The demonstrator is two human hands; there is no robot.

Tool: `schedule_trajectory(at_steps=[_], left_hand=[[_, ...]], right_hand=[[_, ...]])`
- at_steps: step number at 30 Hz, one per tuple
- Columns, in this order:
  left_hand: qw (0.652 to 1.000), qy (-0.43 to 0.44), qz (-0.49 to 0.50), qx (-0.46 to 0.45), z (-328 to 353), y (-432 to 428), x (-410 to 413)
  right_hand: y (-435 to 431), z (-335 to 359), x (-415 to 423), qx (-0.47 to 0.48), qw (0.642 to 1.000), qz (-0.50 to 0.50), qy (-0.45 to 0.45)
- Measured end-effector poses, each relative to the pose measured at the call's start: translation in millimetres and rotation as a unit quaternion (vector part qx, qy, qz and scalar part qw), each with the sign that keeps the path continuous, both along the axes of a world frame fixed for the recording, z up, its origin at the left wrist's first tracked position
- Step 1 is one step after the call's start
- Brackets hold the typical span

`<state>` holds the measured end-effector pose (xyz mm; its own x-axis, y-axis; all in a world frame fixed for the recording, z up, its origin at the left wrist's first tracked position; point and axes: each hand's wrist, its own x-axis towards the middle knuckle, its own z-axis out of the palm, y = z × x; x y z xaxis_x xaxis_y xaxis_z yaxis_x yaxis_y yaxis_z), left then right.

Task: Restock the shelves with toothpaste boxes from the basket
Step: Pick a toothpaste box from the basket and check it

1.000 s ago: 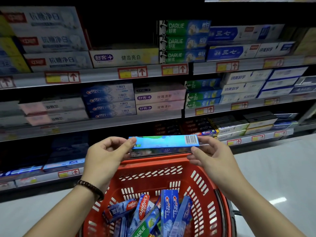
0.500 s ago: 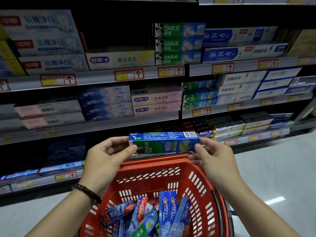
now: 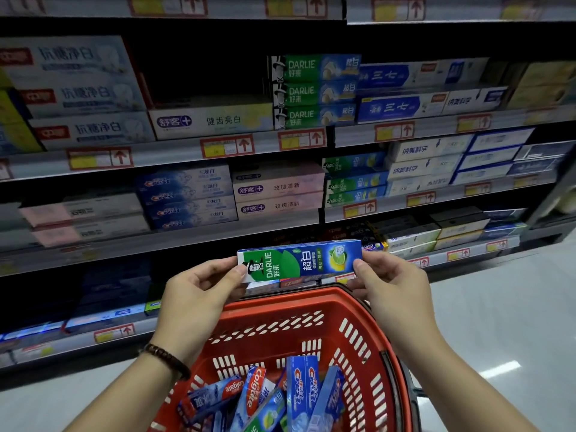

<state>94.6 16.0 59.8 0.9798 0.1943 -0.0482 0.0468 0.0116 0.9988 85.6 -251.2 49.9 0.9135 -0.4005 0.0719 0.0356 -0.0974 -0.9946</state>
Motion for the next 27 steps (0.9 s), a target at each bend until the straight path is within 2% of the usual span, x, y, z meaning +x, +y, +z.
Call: schedule_trajectory(at_steps=[4,6,12,27], left_hand=[[0.997,0.029,-0.015,-0.072,1,-12,0],[0.996,0.032,-0.019,-0.079,2,-18,1],[0.998,0.003,-0.024,-0.055,11,-37,5],[0.998,-0.053,-0.009,0.029,36,-90,25]], right_hand=[[-6,2,-1,-0.018,1.0,-0.022,-0.01],[-10,3,-2,-0.012,0.999,-0.037,-0.015],[-21,7,-2,0.002,0.996,-0.081,-0.034],[-58,38,22,-0.069,0.986,-0.145,-0.041]])
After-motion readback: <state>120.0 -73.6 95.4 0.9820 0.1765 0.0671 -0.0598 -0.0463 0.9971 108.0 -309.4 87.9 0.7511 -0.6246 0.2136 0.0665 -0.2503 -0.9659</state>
